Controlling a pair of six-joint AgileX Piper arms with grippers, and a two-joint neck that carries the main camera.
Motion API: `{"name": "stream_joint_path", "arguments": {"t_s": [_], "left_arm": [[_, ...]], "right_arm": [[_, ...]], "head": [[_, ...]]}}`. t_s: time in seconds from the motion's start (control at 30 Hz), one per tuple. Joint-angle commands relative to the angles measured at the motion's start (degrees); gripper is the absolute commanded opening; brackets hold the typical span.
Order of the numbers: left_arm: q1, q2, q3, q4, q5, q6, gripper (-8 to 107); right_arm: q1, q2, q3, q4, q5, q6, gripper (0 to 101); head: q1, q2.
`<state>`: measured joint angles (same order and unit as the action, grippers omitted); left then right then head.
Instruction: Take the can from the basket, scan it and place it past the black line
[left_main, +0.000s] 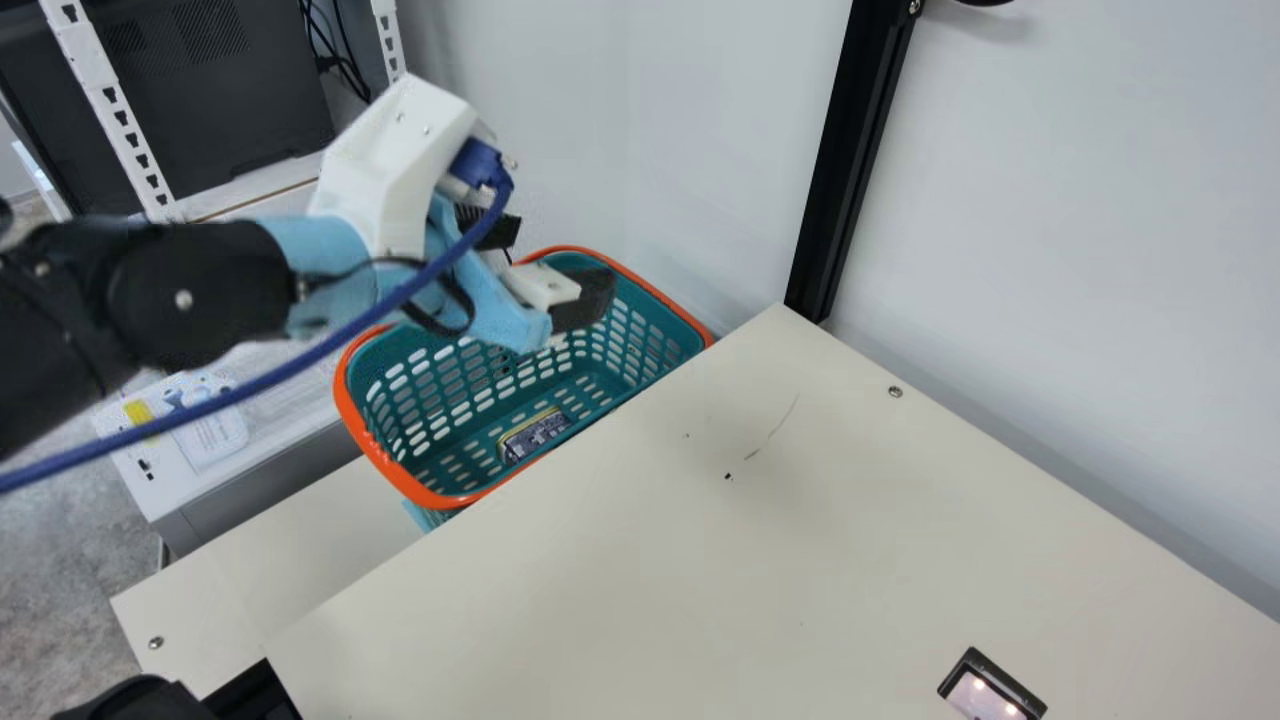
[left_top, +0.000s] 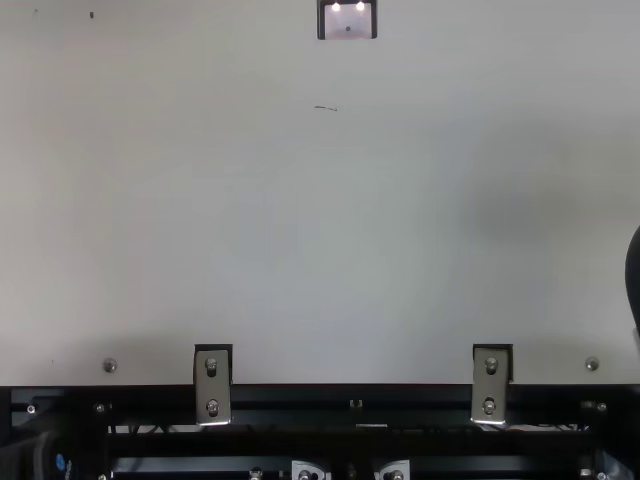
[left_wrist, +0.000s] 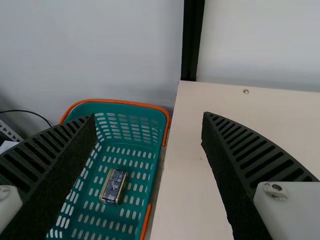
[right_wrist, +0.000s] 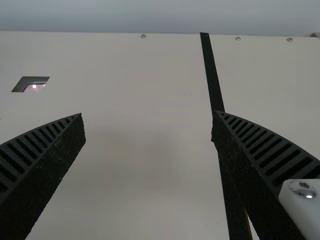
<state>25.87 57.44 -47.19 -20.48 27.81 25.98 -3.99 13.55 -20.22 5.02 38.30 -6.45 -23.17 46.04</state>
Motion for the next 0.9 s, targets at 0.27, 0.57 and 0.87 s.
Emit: {"name": "stream_joint_path", "arguments": {"t_s": [0.27, 0.57, 0.87], "left_arm": [[20.42, 11.55, -10.79, -19.97, 14.74, 33.02, 90], [26.91, 17.88, -14.72, -21.58, 19.80, 39.65, 90], [26.82, 18.13, -15.33, -20.42, 19.80, 41.14, 90]], "right_arm": [[0.00, 0.00, 0.00, 0.00, 0.00, 0.00, 101], [0.00, 0.00, 0.00, 0.00, 0.00, 0.00, 101], [0.00, 0.00, 0.00, 0.00, 0.00, 0.00, 101]], "head": [[-1.83, 1.82], [-1.83, 1.82], [-1.83, 1.82]]}}
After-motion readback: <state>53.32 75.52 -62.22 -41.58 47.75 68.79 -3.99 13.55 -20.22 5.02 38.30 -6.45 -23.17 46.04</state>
